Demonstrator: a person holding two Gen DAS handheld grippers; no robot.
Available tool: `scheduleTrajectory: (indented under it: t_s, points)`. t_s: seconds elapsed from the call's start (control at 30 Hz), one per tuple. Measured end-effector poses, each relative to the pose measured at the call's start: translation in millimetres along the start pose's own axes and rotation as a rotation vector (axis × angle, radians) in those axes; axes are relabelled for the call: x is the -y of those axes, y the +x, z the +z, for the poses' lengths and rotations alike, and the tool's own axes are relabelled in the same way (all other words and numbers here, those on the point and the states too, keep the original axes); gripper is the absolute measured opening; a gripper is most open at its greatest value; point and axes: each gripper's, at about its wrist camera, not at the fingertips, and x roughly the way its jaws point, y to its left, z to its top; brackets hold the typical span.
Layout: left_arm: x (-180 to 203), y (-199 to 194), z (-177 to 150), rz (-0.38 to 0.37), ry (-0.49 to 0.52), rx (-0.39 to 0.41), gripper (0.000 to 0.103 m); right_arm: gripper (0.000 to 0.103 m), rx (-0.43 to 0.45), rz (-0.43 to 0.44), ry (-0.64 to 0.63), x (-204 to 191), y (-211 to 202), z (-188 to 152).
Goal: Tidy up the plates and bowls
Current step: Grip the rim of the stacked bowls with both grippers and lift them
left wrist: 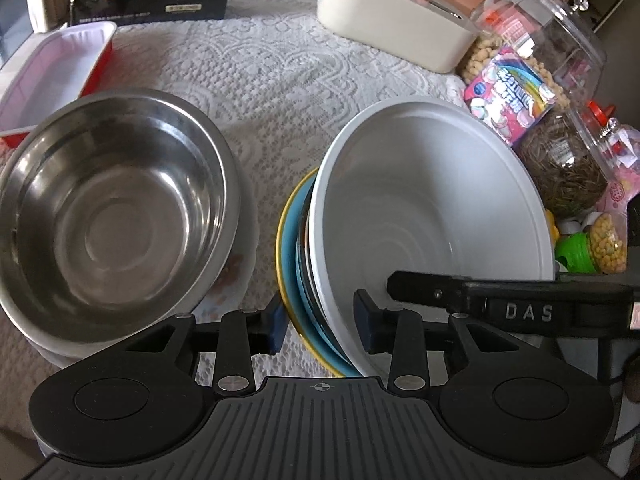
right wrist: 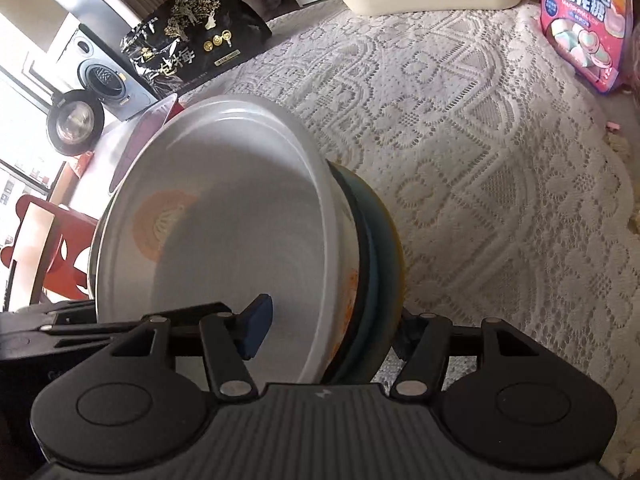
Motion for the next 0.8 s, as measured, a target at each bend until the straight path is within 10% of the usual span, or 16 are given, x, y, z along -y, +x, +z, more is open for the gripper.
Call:
scheduleTrajectory:
  t_s: [0.8]
  points:
    - [-7.0,-5.2,4.7,-0.019,-0.049,0.060,0.039,0.061,0.176,-0.107,-0.104,-15.8,-14.0,-0.8]
